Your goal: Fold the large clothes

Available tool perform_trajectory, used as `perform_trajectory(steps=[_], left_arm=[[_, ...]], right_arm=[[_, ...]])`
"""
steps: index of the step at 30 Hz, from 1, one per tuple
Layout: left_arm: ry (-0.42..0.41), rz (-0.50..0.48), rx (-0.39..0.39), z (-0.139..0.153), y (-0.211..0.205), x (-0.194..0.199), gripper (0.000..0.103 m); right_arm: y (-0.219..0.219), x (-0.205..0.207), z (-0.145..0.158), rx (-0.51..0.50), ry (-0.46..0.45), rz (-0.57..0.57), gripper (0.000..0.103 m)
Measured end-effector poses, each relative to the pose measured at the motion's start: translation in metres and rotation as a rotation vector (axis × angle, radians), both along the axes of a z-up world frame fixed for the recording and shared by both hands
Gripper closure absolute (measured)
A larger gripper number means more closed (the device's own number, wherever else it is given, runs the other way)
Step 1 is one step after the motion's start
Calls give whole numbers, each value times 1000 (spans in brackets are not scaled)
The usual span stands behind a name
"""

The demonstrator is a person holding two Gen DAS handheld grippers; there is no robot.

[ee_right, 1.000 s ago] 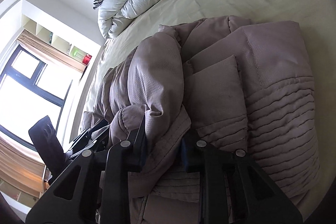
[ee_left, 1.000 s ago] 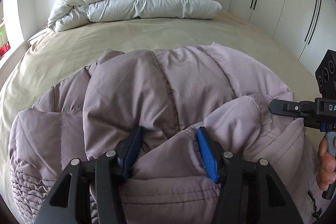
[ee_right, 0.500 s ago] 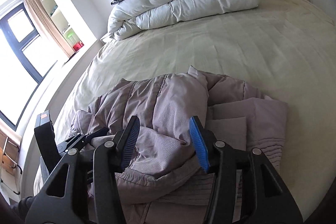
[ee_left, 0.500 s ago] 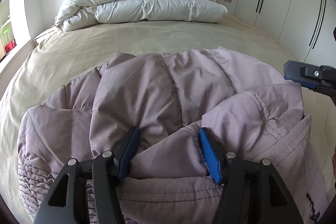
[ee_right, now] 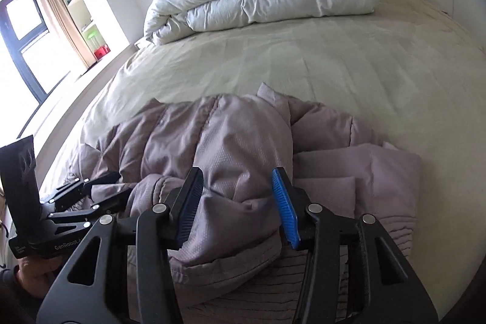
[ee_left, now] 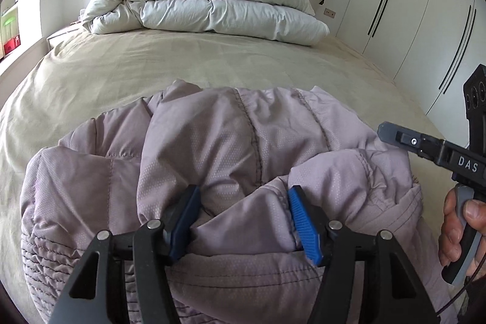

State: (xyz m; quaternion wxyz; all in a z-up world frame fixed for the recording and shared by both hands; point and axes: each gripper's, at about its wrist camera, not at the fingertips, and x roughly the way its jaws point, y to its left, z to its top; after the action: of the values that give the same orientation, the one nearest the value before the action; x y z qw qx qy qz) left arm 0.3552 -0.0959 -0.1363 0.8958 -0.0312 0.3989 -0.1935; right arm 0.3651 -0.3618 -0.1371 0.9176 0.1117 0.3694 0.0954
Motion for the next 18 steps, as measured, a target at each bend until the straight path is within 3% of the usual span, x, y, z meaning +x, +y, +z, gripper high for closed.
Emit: perform_trajectory(steps=[3,6,11,14,18], left_arm=[[-58,27,-16,27,5,-2,39],[-89,38,30,36,1,16,39],[24,65,108,-9,1,54,40],[-2,54,106,-27,3,51,40],[13,54,69,-30,7,53,40]], right_arm=[[-5,9,29,22,-45,-4,58],[9,35,28,-67,-20,10,58],[31,76,-11,-146,94,19,58],[33,86,-45,-184,121,20,58],[34,84,-52,-173,111,17,57]])
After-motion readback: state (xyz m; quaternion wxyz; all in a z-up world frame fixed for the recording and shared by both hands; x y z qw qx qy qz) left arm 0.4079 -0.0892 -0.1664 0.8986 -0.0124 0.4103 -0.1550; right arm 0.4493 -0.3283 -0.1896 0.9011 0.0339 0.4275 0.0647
